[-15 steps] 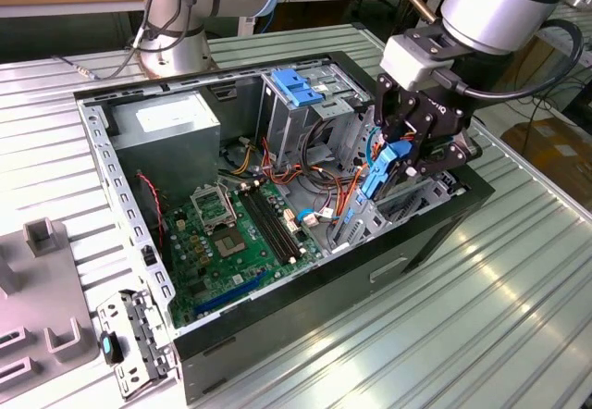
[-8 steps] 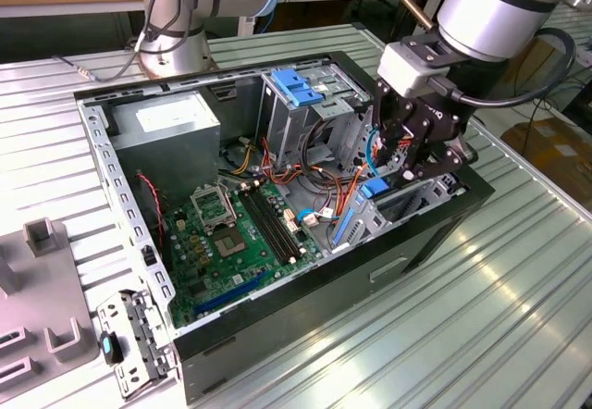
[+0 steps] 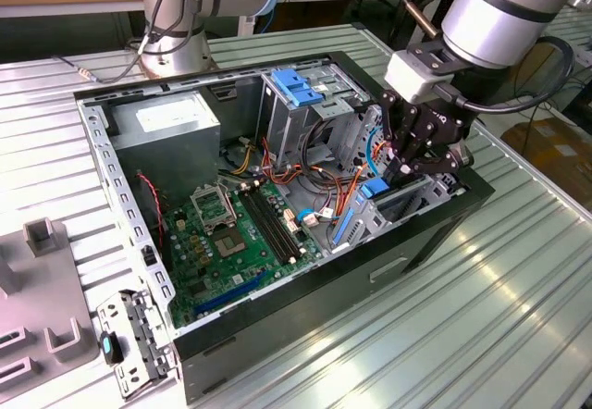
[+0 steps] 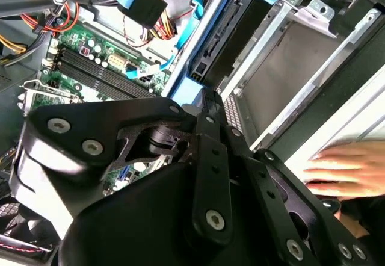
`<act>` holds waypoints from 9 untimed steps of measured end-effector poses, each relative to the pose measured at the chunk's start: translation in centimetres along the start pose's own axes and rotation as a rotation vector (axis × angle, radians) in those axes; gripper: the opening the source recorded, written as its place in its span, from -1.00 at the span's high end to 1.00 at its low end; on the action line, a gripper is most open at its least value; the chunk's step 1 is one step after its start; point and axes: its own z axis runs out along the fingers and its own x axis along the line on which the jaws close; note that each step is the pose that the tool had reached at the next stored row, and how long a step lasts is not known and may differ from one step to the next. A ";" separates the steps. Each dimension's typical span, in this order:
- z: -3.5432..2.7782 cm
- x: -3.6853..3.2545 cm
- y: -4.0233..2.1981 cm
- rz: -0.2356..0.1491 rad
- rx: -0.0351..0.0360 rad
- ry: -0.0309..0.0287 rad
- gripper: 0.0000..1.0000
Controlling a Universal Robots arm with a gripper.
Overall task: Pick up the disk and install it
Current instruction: 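Insert the disk into the insertion slot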
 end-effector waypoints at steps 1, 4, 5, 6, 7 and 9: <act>0.01 0.00 0.00 0.000 0.0001 -0.0002 0.79; 0.01 0.00 -0.02 0.000 0.0000 -0.0002 0.79; 0.01 0.00 -0.03 0.000 0.0000 -0.0002 0.79; 0.01 0.00 -0.03 0.000 0.0000 -0.0002 0.79; 0.01 0.00 -0.03 0.000 0.0000 -0.0001 0.79; 0.01 0.00 -0.04 0.000 0.0000 -0.0001 0.79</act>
